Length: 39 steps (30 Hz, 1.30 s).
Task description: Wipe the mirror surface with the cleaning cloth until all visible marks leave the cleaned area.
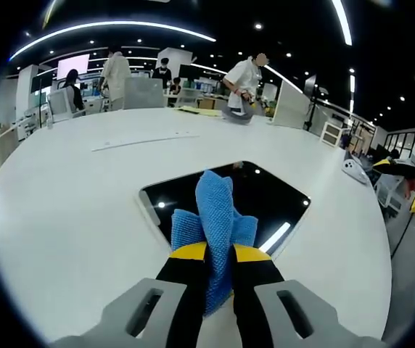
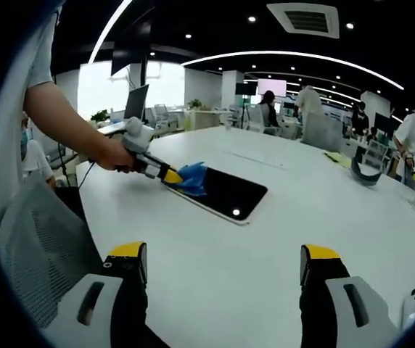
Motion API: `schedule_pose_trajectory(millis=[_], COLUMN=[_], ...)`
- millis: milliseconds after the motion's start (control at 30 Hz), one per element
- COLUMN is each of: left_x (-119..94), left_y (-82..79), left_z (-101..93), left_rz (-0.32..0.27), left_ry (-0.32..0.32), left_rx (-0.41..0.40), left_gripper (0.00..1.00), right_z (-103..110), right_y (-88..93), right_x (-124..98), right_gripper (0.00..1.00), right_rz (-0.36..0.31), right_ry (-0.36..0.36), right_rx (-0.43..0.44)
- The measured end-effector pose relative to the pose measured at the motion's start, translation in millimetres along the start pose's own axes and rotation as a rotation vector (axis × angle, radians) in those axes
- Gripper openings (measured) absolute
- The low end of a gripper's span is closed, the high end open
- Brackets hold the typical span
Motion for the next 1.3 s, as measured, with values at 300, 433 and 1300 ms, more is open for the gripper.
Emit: schedule_pose_trajectory(millis=[300, 433, 1300], left_x=[0, 1, 2], left_y=[0.1, -0.2, -6.0], left_z=[0.6, 1.0, -1.8], left_rz=[0.012, 0.016, 0.122], left_ry=[-0.026, -0.045, -0.136], left_rx=[-0.019, -0.021, -0.038], left_gripper=[0.08, 0.07, 0.05], right_z=[6, 6, 6], right_y=[-5.4, -7.2, -10.2], right_x=[-2, -3, -7], right_gripper=[0.92, 0.97, 0.98], right_rz=[-0.034, -0.041, -0.061], right_ry=[-0.048, -0.058, -0.046], right_rx=[0.024, 0.044, -0.008])
Point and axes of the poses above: the point that each gripper's makers call its tool centre point, and the gripper's own axes: x roughly forward along the fingers, z roughly to its left, y roughly out of its underside, the point moved 3 cm from there along -x, roughly backward along the fingers, and after that the axes turned 12 degrees about z, right-handed, at the moved point
